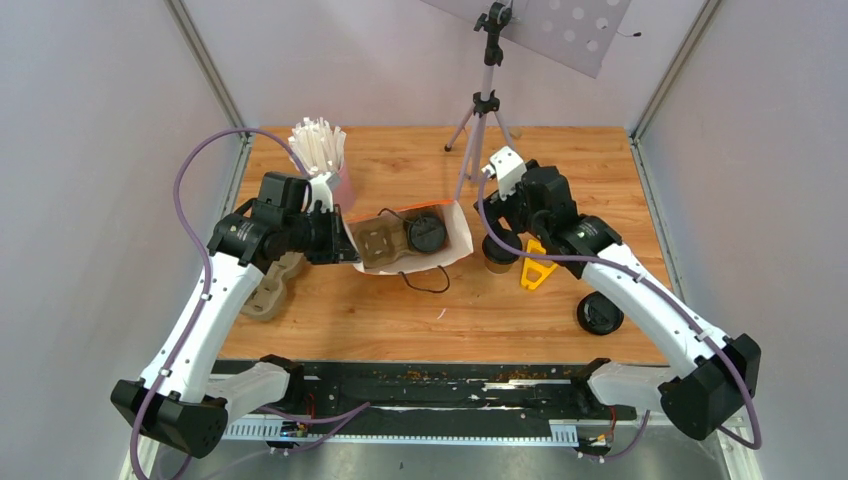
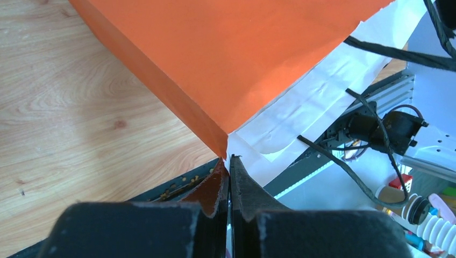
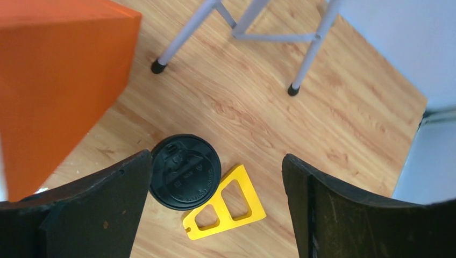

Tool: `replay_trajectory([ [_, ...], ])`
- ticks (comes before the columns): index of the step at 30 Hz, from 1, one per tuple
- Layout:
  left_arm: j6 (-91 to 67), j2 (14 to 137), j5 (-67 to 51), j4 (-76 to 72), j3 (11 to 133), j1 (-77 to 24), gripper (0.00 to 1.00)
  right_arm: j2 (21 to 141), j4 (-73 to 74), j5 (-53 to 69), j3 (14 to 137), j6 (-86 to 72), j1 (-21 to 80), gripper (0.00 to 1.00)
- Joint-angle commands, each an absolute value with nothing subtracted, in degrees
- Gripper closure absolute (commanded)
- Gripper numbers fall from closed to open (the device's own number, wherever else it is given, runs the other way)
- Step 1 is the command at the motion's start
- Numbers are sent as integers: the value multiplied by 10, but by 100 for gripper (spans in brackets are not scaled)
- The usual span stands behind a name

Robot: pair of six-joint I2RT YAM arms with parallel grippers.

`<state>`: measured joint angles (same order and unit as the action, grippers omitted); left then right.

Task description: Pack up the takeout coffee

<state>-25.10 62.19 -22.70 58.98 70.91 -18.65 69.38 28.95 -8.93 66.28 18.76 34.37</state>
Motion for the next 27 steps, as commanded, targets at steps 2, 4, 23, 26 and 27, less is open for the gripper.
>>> replay_trajectory([
  [2,-247,613,-249,590,719,-186,95,690,191,-81,597,131,314,4],
  [4,-244,611,-246,597,719,-185,95,691,176,-58,576,107,290,2],
  [23,-259,592,-270,595,702,-185,95,742,171,27,515,43,248,5],
  [26,-259,590,-269,595,702,-185,95,740,169,24,505,45,248,4],
  [27,-260,590,-270,595,703,-185,95,740,167,22,501,48,248,4],
])
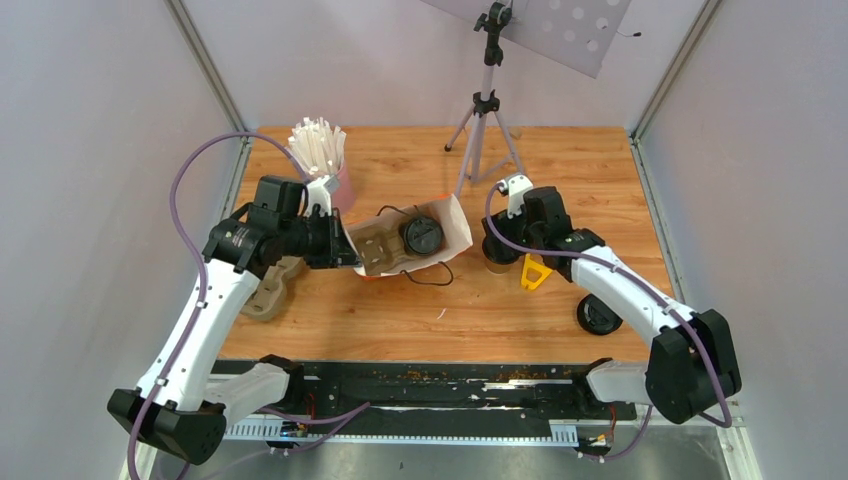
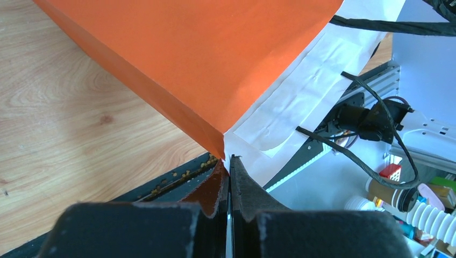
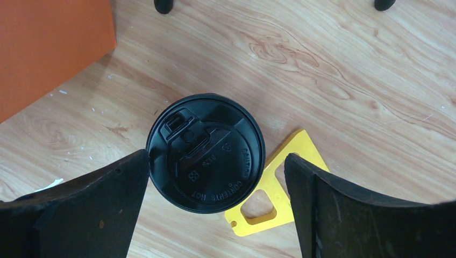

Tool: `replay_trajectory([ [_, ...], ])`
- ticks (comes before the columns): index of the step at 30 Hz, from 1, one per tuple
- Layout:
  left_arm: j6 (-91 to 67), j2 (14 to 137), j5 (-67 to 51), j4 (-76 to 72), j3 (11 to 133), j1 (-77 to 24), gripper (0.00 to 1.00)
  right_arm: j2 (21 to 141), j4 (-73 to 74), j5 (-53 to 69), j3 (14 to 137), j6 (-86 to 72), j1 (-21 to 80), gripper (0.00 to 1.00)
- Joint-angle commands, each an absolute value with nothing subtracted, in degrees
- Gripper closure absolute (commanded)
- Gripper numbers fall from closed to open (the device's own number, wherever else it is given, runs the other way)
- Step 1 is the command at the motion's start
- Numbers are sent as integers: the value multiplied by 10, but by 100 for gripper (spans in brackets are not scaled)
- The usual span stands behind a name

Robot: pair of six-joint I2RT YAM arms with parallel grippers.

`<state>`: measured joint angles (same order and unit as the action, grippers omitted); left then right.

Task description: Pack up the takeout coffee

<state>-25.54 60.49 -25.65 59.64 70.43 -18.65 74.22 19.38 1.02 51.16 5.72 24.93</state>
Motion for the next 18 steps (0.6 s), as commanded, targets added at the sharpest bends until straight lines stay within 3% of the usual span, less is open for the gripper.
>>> replay_trajectory([
  [1,-259,591,-271,596,703,-185,95,740,165,24,500,51,248,3],
  [10,-255,590,-271,599,706,-185,95,750,138,42,480,53,248,2],
  [18,-253,585,-266,607,704,-186,95,756,132,37,480,55,248,12],
])
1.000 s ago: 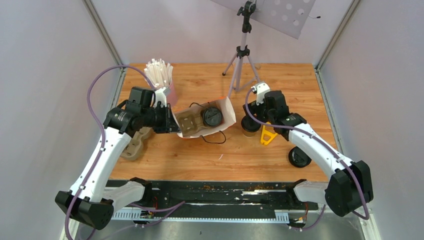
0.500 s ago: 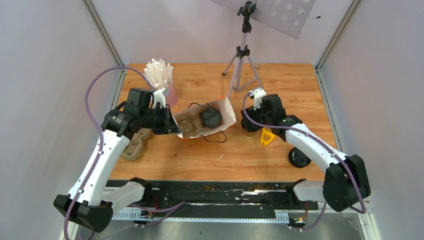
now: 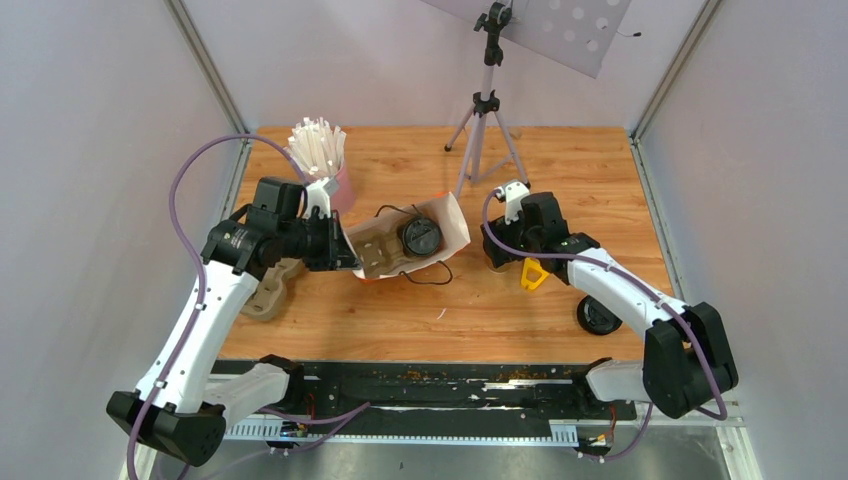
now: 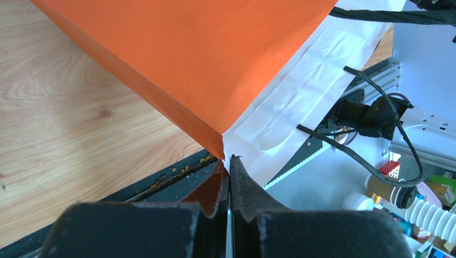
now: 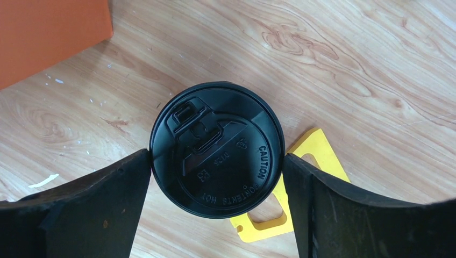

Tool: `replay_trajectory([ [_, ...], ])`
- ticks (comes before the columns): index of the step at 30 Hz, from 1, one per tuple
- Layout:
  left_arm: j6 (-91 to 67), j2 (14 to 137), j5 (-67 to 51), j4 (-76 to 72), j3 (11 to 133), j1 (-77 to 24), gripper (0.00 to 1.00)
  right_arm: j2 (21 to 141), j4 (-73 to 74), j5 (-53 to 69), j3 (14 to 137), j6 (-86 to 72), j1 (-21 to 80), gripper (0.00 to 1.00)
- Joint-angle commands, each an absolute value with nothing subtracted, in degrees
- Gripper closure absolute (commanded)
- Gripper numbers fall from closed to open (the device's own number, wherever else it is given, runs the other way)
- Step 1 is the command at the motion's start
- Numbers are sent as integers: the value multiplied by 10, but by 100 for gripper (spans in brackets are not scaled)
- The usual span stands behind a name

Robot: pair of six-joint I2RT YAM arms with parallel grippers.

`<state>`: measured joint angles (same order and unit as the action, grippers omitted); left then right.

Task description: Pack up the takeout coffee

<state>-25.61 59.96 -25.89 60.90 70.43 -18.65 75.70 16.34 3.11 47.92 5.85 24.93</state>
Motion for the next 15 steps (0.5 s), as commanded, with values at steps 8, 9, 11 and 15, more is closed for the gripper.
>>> replay_trajectory([
  [8,-250,586,-265,609,707,-185,95,748,136,30,480,60,250,6],
  [9,-250,585,-265,609,707,-185,95,747,137,29,481,60,250,6],
  [11,-250,586,-266,608,707,-185,95,748,139,29,486,62,250,5],
  [15,-251,584,-267,608,705,-185,95,751,141,31,493,63,254,10],
])
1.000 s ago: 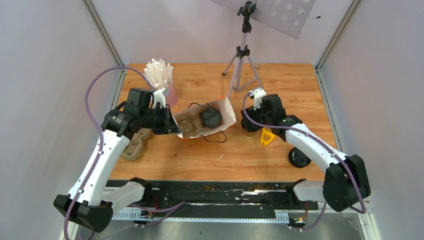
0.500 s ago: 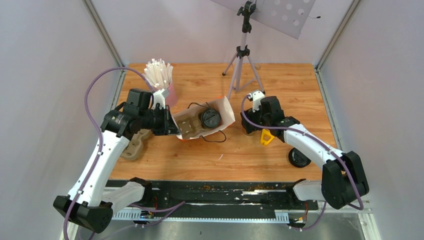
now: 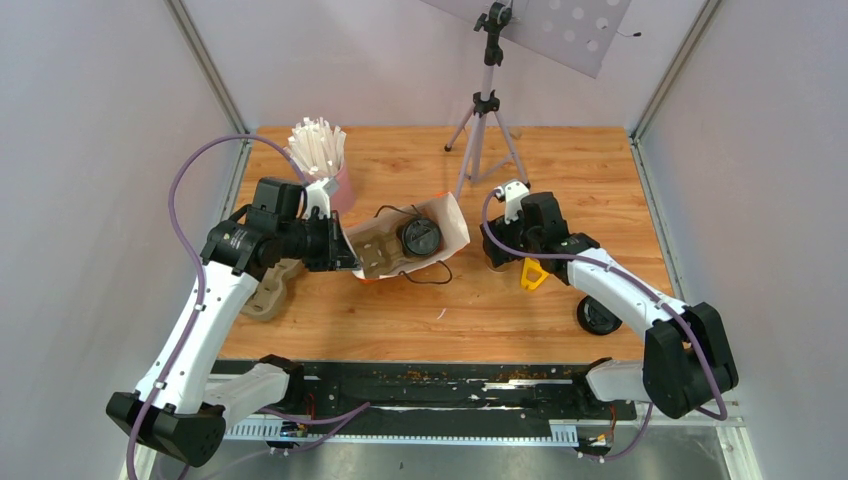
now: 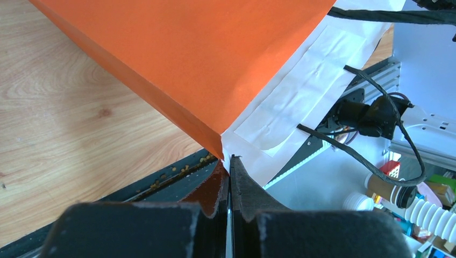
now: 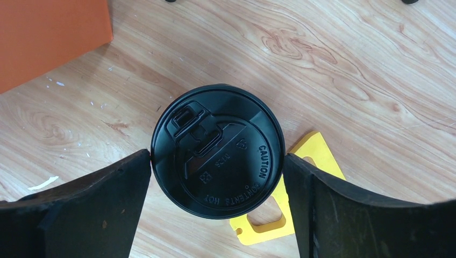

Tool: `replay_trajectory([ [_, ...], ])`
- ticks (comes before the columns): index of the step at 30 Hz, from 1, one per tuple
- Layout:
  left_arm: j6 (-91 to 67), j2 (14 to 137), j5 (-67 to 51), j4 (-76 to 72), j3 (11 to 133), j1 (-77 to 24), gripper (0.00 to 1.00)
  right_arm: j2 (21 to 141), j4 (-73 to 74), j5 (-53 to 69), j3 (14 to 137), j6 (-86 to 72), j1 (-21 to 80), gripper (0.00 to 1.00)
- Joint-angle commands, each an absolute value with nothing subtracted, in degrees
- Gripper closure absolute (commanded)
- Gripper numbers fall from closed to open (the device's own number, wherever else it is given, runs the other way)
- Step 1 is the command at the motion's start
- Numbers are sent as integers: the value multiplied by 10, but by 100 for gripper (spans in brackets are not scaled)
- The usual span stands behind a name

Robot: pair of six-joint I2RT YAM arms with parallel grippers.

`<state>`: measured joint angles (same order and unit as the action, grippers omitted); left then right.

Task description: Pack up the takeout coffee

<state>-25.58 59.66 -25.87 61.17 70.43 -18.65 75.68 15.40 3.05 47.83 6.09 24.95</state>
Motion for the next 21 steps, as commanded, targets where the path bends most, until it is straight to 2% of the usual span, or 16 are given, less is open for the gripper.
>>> replay_trajectory([
  [1,-251,583,-267,608,704,-185,95,751,142,31,493,62,255,10],
  [12,-253,575,-265,610,701,-186,95,742,149,25,501,55,259,3],
  [21,-255,573,-264,610,699,-185,95,744,151,30,511,54,259,8],
])
